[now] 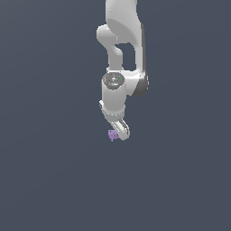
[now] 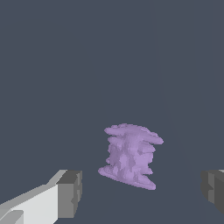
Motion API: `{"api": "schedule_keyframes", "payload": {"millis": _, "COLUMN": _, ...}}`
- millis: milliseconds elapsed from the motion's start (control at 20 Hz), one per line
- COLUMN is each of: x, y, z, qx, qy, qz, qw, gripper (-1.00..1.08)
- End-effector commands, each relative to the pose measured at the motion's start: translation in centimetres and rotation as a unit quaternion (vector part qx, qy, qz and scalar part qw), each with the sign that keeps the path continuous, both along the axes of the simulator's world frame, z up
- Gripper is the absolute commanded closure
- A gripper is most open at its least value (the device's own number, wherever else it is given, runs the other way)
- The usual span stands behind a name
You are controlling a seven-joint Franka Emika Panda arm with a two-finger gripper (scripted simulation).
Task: Pick up the object and move it to a goal position.
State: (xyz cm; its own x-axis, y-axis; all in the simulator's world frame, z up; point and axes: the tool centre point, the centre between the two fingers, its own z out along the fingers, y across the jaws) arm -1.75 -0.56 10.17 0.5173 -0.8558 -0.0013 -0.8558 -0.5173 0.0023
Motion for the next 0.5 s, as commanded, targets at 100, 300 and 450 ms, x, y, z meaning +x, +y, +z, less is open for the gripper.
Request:
{"api": "schedule_keyframes", "payload": {"millis": 100, "x": -0.15, "y": 0.07, "z": -0.57, "qx": 0.0, "qy": -0.001, "qz": -0.042, "qw": 0.9991, "gripper": -0.92}}
{"api": "schedule_keyframes", "payload": {"millis": 300, "x": -0.24, "y": 0.1, "z": -0.89, "qx": 0.0, "qy": -0.001, "qz": -0.065, "qw": 0.9979, "gripper": -0.92}}
{"api": "schedule_keyframes", "payload": {"millis": 450, "x": -0.28, "y": 0.11, "z": -1.02, "qx": 0.0, "qy": -0.001, "qz": -0.075, "qw": 0.9972, "gripper": -0.92}}
